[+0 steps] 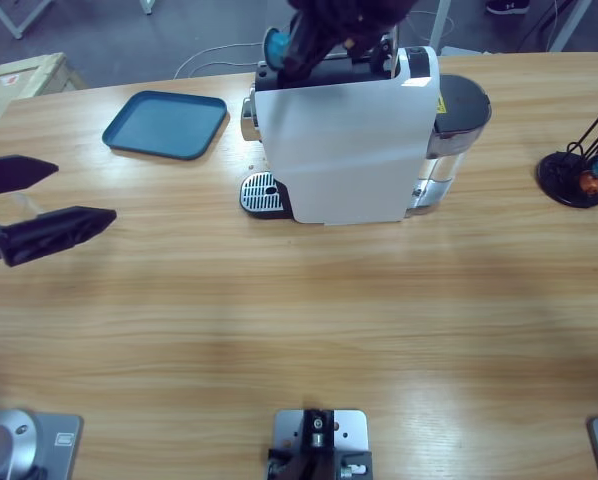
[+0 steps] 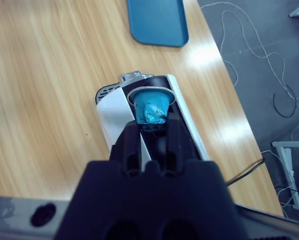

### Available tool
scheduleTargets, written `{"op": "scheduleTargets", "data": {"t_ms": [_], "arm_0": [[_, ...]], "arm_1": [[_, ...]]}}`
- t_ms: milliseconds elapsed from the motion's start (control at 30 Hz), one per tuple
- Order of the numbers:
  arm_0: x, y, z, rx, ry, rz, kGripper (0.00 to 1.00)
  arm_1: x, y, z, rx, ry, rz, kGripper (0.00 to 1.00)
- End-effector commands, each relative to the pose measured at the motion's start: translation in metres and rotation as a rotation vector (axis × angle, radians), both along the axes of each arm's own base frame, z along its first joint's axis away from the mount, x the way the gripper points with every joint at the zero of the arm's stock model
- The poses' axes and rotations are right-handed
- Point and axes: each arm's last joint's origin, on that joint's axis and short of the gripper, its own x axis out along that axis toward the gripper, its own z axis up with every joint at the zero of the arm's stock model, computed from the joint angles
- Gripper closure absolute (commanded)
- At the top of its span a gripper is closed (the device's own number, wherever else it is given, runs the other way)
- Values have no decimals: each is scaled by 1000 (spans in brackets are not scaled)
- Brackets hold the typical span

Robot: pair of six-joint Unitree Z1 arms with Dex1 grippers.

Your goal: Pour coffee

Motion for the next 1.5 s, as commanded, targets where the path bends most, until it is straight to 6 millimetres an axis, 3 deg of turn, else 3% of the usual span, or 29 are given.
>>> {"op": "scheduleTargets", "data": {"t_ms": [33,667,733,833,900,967,1100,1167,1200,1267,1300,1333,1400,1500], "arm_0": [[-2,2,-11,18,19,11,9],[-3,4,-16,25,26,17,9],[-3,3,-17,26,27,16,9],[-3,4,-17,25,27,16,9],[-3,4,-17,26,28,16,9],[-3,4,-17,26,28,16,9],[-3,3,-17,23,27,14,9],[-2,2,-16,19,25,14,9],[-2,2,-16,15,23,14,9],[-2,2,-15,10,18,15,9],[-2,2,-14,6,15,16,9],[-2,3,-13,4,13,15,9],[-2,3,-12,0,10,15,9],[-2,2,-9,-7,5,14,9]], "arm_1": [[22,1,-31,-48,45,-24,1000],[14,5,-36,-29,97,19,984],[14,4,-35,-25,102,10,577],[14,3,-34,-23,95,-3,189],[14,2,-31,-22,82,-17,47],[14,1,-27,-19,70,-29,0],[8,-3,-13,1,43,-32,3],[1,-4,1,32,25,-26,78],[-4,-4,7,50,21,-21,224],[-19,-8,21,97,51,-34,665],[-30,-11,28,113,82,-59,931],[-40,-14,33,108,87,-74,1000],[-59,-23,42,143,98,-122,1000],[-83,-50,20,160,198,-351,1000]]}}
